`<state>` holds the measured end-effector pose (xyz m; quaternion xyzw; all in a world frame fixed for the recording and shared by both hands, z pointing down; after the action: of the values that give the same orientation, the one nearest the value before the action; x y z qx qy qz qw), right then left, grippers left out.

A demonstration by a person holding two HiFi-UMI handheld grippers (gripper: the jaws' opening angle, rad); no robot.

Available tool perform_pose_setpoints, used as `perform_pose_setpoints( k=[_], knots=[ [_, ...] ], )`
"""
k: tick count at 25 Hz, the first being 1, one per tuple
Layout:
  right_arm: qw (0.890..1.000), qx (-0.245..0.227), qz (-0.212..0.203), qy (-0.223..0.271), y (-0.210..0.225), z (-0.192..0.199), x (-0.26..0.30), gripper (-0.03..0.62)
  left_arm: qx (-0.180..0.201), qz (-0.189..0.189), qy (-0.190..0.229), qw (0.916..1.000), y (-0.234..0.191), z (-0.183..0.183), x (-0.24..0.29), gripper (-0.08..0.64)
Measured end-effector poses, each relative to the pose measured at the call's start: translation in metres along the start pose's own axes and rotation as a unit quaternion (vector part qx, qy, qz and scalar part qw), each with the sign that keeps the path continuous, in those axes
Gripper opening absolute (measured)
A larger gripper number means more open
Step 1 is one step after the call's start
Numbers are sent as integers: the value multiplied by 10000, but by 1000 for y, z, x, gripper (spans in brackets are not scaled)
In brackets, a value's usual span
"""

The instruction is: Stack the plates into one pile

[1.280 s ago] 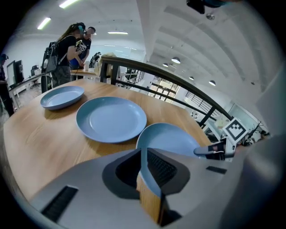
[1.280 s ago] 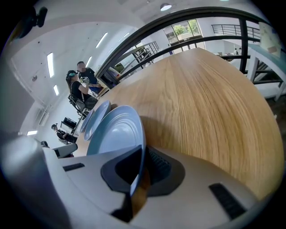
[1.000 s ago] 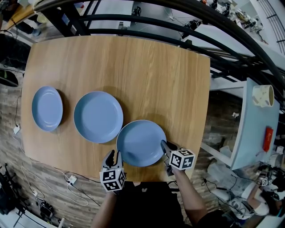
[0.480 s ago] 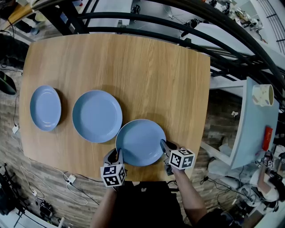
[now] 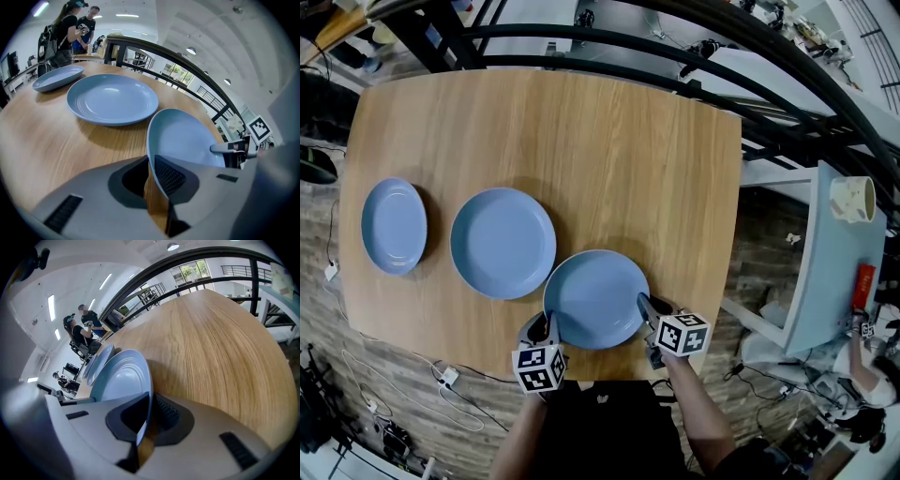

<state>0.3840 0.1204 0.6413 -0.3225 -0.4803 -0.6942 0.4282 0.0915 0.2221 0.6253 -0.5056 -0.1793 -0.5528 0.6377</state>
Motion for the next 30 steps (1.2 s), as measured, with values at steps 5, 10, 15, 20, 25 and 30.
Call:
perform_pose_setpoints(
  k=[5,10,15,20,25,30],
  knots=[
    [10000,14,14,4,2,2,-1,38,31,20,-10,10000,2,2,0,55],
    [10000,17,8,21,2,2,-4,38,12,42,51,10000,4,0,-2,52],
    [10000,41,14,24,1,2,-7,38,31,48,37,10000,5,-2,-6,51],
    [10000,35,-10,47,-1,1,-11,38,35,45,61,10000,8,-5,-10,51],
    [9999,34,-33,88,-5,-2,-14,39,16,46,112,9999,9,-11,-15,49],
    [9999,38,-66,141,-9,-5,-18,40,27,67,205,9998,11,-16,-22,48]
  ],
)
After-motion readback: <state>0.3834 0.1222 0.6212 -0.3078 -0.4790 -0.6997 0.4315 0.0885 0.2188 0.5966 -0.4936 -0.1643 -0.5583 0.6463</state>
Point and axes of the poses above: the fingertips, and each gripper's own axes: x forward along the fingers, y to its right, z out of its underside, the point moved 9 cm from there along -x, backward along the fingers, and after that the axes turned 7 degrees about z, right-handed, at the moved point
